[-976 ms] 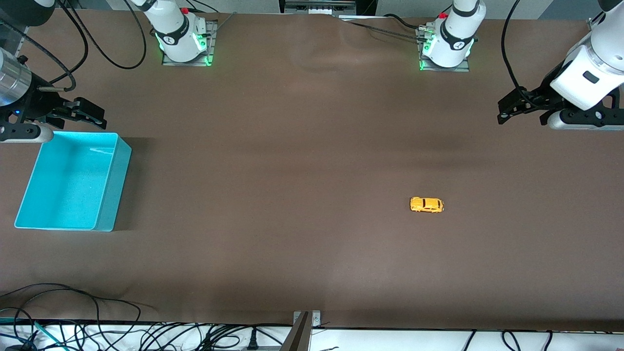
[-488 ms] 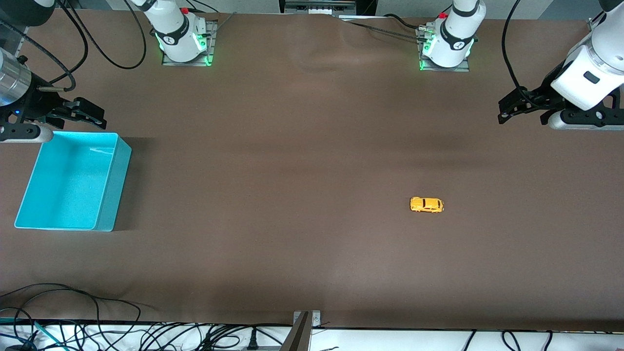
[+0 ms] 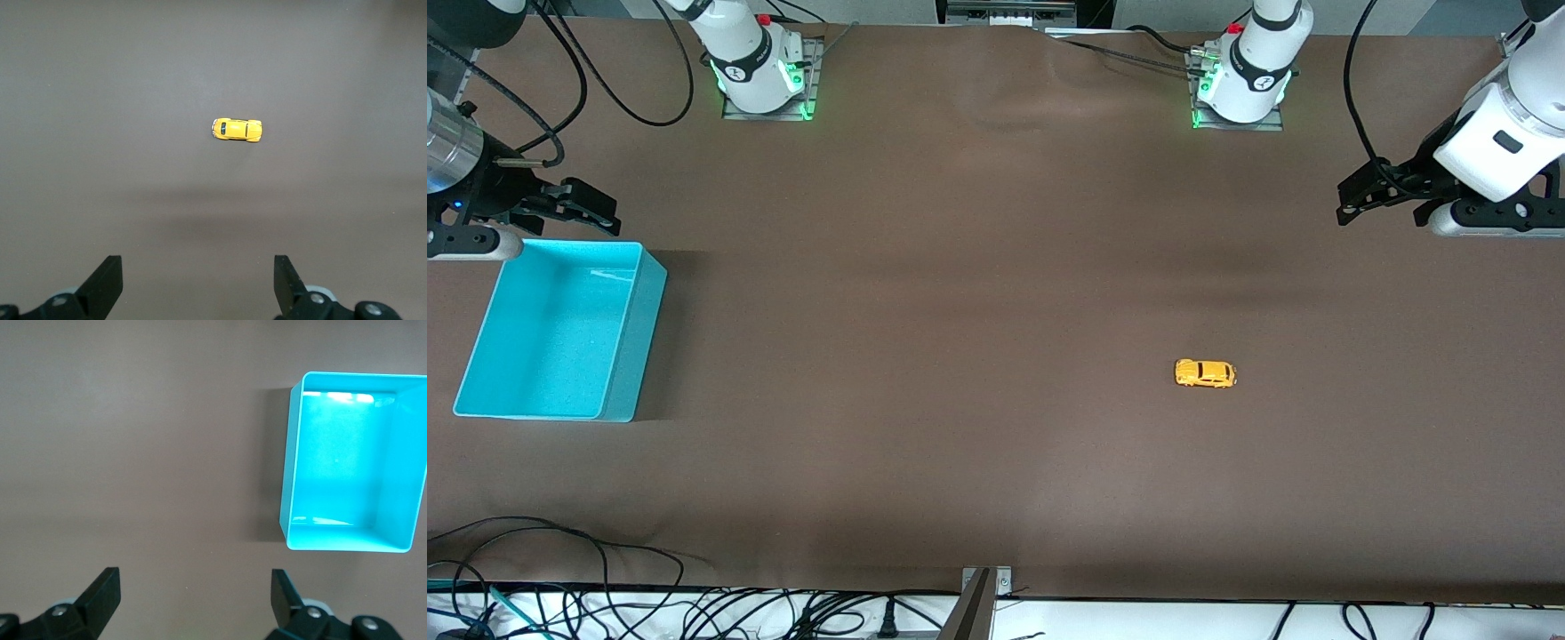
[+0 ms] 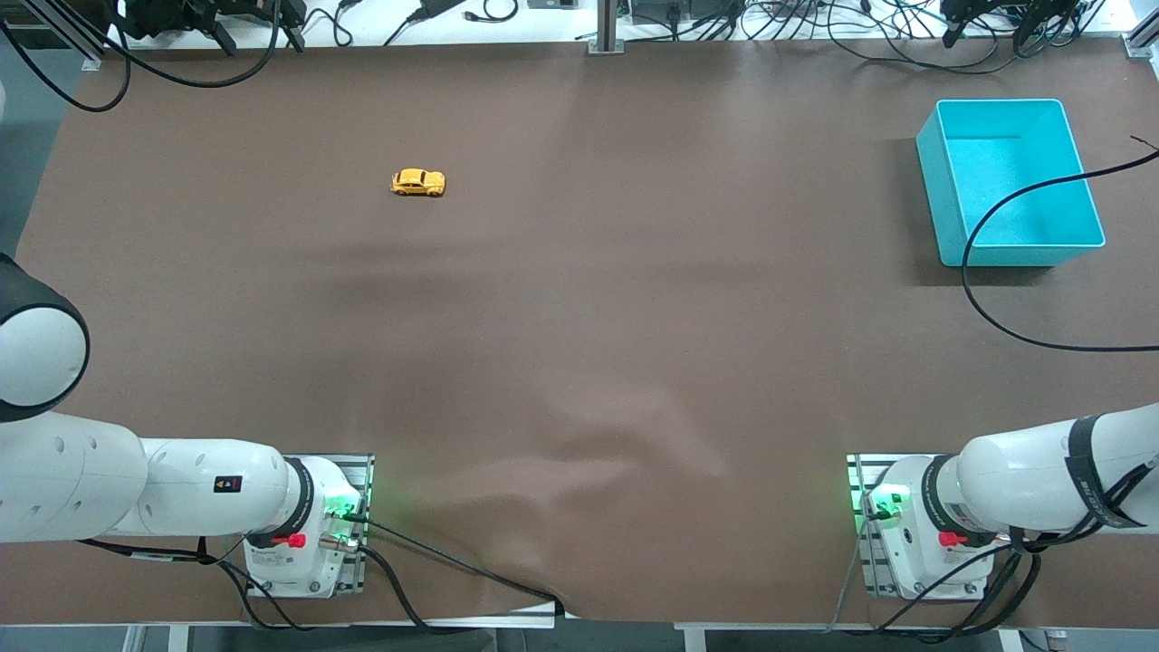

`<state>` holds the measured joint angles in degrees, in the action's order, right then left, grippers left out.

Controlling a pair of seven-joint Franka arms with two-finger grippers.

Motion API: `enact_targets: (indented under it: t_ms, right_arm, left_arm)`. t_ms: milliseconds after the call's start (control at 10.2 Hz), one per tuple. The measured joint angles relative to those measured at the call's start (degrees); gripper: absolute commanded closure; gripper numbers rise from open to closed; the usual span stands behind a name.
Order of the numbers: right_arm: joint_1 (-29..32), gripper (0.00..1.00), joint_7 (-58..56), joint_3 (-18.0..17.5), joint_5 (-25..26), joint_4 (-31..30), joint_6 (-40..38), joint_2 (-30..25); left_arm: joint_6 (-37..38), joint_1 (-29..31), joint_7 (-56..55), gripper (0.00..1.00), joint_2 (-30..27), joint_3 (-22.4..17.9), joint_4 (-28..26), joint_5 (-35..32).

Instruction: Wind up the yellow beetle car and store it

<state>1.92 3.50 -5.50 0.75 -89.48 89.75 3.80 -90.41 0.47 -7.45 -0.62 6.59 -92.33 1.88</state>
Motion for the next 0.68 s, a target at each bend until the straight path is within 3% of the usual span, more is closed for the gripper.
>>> enact_targets:
  t_ms: [684]
  right_arm:
    - [0.1,0.00,0.0,0.1,0.0,0.0,0.3,1.3]
  left_arm:
    - [0.4,0.0,0.1,0.00,0.4,0.0,0.0,0.0]
